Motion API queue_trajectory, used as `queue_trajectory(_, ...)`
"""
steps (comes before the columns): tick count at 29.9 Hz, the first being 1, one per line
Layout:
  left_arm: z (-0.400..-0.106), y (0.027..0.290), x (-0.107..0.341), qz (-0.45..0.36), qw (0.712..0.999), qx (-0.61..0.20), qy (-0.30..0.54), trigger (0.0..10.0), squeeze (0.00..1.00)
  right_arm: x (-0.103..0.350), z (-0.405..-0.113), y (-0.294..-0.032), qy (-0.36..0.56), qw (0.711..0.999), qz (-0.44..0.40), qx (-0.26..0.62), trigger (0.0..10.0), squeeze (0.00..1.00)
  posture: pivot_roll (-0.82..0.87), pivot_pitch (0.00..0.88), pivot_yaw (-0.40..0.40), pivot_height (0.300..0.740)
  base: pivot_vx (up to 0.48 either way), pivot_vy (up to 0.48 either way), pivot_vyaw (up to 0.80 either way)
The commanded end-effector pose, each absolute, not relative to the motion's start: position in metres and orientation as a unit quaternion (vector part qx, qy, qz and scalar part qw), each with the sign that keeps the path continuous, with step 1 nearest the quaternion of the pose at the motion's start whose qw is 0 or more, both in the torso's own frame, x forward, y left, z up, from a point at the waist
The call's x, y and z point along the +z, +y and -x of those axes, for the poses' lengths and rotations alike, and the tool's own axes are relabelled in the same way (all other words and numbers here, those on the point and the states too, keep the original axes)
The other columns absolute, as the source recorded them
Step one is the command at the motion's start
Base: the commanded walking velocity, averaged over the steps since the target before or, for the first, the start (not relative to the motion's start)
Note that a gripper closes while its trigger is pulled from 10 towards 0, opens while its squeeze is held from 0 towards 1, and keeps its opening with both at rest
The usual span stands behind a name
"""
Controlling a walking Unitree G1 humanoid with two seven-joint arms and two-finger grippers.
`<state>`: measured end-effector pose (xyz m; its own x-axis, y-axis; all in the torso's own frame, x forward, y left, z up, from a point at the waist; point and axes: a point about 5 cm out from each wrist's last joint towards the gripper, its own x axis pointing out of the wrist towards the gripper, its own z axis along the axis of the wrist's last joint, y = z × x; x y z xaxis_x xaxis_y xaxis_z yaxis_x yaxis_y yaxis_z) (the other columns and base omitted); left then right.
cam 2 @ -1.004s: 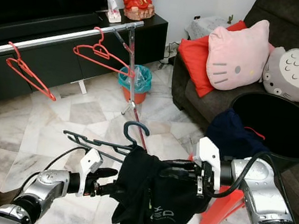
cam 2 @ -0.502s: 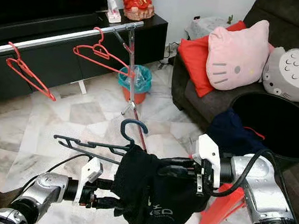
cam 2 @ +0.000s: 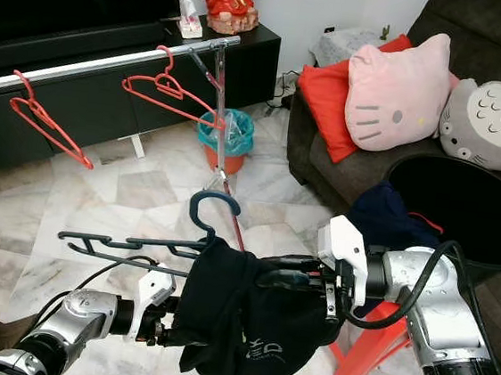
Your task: Hang hanger
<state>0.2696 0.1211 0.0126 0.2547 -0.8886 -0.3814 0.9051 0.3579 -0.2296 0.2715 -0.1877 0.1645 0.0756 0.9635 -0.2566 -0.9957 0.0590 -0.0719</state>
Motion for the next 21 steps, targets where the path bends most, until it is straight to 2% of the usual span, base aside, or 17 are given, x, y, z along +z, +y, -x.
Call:
queue_trajectory(1,-0.267,0.124,0.009,-0.027,0.787,-0.568,0.241,10.0,0.00,0.174,-0.270,-0.183,0.045,0.716,0.117,0.687,0.0,0.00,-0.10,0.029,0.034,0.740,0.000,0.000,0.00)
queue_trajectory(5,-0.262,0.125,0.004,-0.039,0.777,-0.573,0.256,10.0,0.00,0.178,-0.271,-0.184,0.042,0.716,0.119,0.687,0.0,0.00,-0.10,0.029,0.034,0.740,0.000,0.000,0.00)
queue_trajectory(7,-0.260,0.127,0.002,-0.045,0.776,-0.572,0.264,8.8,0.00,0.178,-0.272,-0.184,0.042,0.716,0.120,0.687,0.0,0.00,-0.10,0.028,0.033,0.740,0.000,0.000,0.00)
queue_trajectory(8,-0.259,0.128,0.001,-0.049,0.774,-0.572,0.267,7.0,0.00,0.178,-0.272,-0.184,0.042,0.716,0.121,0.687,0.0,0.00,-0.10,0.029,0.033,0.740,0.000,0.000,0.00)
queue_trajectory(10,-0.255,0.131,-0.003,-0.061,0.763,-0.579,0.280,8.2,0.00,0.179,-0.273,-0.185,0.042,0.716,0.122,0.686,0.0,0.00,-0.09,0.029,0.034,0.740,0.000,0.000,0.00)
queue_trajectory(12,-0.253,0.133,-0.004,-0.063,0.760,-0.581,0.285,8.3,0.00,0.180,-0.273,-0.185,0.042,0.716,0.123,0.686,0.0,0.00,-0.09,0.029,0.034,0.740,0.000,0.000,0.00)
queue_trajectory(14,-0.252,0.133,-0.005,-0.066,0.759,-0.581,0.286,8.0,0.00,0.180,-0.273,-0.185,0.042,0.716,0.123,0.686,0.0,0.00,-0.09,0.030,0.034,0.740,0.000,0.000,0.00)
queue_trajectory(15,-0.252,0.134,-0.005,-0.068,0.759,-0.581,0.287,7.4,0.00,0.180,-0.273,-0.185,0.042,0.716,0.123,0.686,0.0,0.00,-0.09,0.030,0.034,0.740,0.000,0.000,0.00)
queue_trajectory(17,-0.251,0.134,-0.006,-0.074,0.757,-0.581,0.290,7.3,0.00,0.180,-0.273,-0.185,0.042,0.716,0.123,0.686,0.0,0.00,-0.09,0.030,0.034,0.740,0.000,0.000,0.00)
queue_trajectory(18,-0.250,0.134,-0.008,-0.079,0.755,-0.581,0.293,6.8,0.00,0.180,-0.273,-0.185,0.041,0.716,0.124,0.686,0.0,0.00,-0.09,0.030,0.034,0.740,0.000,0.000,0.00)
queue_trajectory(19,-0.249,0.135,-0.009,-0.082,0.754,-0.580,0.297,4.7,0.00,0.180,-0.273,-0.185,0.041,0.716,0.124,0.686,0.0,0.00,-0.10,0.030,0.034,0.740,0.000,0.000,0.00)
queue_trajectory(20,-0.249,0.135,-0.010,-0.083,0.754,-0.579,0.299,4.7,0.00,0.180,-0.273,-0.185,0.041,0.716,0.124,0.686,0.0,0.00,-0.10,0.030,0.034,0.740,0.000,0.000,0.00)
queue_trajectory(21,-0.248,0.134,-0.010,-0.084,0.755,-0.577,0.300,4.1,0.00,0.181,-0.273,-0.184,0.040,0.716,0.123,0.686,0.0,0.00,-0.10,0.030,0.034,0.740,0.000,0.000,0.00)
